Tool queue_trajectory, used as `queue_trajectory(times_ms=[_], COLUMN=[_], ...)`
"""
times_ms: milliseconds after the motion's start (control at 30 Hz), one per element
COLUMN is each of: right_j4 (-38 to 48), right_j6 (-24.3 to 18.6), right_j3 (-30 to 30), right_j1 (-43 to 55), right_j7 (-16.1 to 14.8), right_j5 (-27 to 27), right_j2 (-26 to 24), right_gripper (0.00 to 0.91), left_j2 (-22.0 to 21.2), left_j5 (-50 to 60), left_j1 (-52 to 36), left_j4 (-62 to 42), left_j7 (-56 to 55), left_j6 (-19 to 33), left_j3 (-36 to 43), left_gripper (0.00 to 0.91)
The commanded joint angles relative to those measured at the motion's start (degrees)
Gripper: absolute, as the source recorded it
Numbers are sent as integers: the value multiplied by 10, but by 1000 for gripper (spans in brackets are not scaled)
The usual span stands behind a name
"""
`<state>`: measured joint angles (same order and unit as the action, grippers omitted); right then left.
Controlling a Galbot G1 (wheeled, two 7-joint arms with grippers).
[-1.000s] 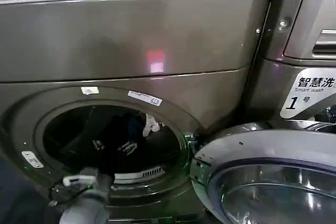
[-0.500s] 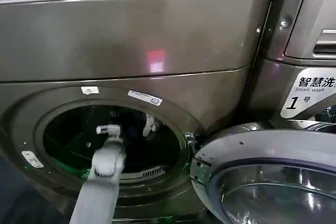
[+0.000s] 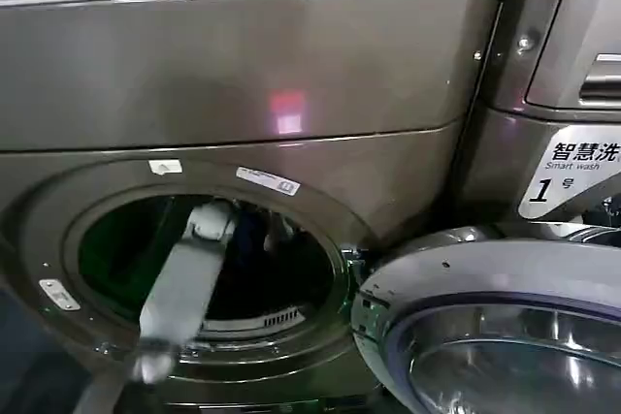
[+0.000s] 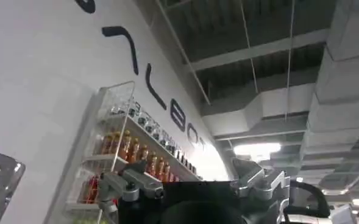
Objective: Grasp the clothes from the dryer.
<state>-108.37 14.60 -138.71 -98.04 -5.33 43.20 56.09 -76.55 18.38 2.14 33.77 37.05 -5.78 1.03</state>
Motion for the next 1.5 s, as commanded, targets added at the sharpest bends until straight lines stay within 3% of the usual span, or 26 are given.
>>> queue_trajectory(times_ms=[33, 267, 533, 1200, 1233, 1267, 1300, 1333, 1500], right_j4=[-2, -3, -4, -3, -3, -3, -3, -3, -3], right_j6=[0, 0, -1, -3, -3, -4, -4, -4, -5], right_j3=[0, -1, 0, 4, 4, 5, 6, 6, 6], right_j1=[-1, -3, 0, 5, 5, 5, 5, 5, 4], right_j7=[0, -1, -1, -1, -1, -1, -2, -2, -2], right_j5=[0, 1, -1, -6, -7, -8, -10, -12, -13], right_j2=[-1, 1, 4, 5, 5, 5, 5, 5, 6], right_gripper=[907, 907, 907, 907, 907, 907, 907, 907, 907], left_j2=[3, -2, -8, -28, -27, -27, -26, -26, -24], left_j5=[124, 210, 311, 312, 312, 312, 311, 311, 311], left_j1=[-76, -117, -108, -79, -79, -78, -78, -79, -86], left_j4=[-112, -136, -147, -176, -176, -177, -178, -178, -179], left_j7=[158, 222, 222, 202, 205, 206, 208, 208, 212], left_j6=[72, 106, 106, 96, 96, 96, 96, 96, 99], left_j3=[92, 143, 146, 153, 153, 153, 154, 154, 155], left_gripper=[907, 907, 907, 887, 557, 421, 57, 0, 0])
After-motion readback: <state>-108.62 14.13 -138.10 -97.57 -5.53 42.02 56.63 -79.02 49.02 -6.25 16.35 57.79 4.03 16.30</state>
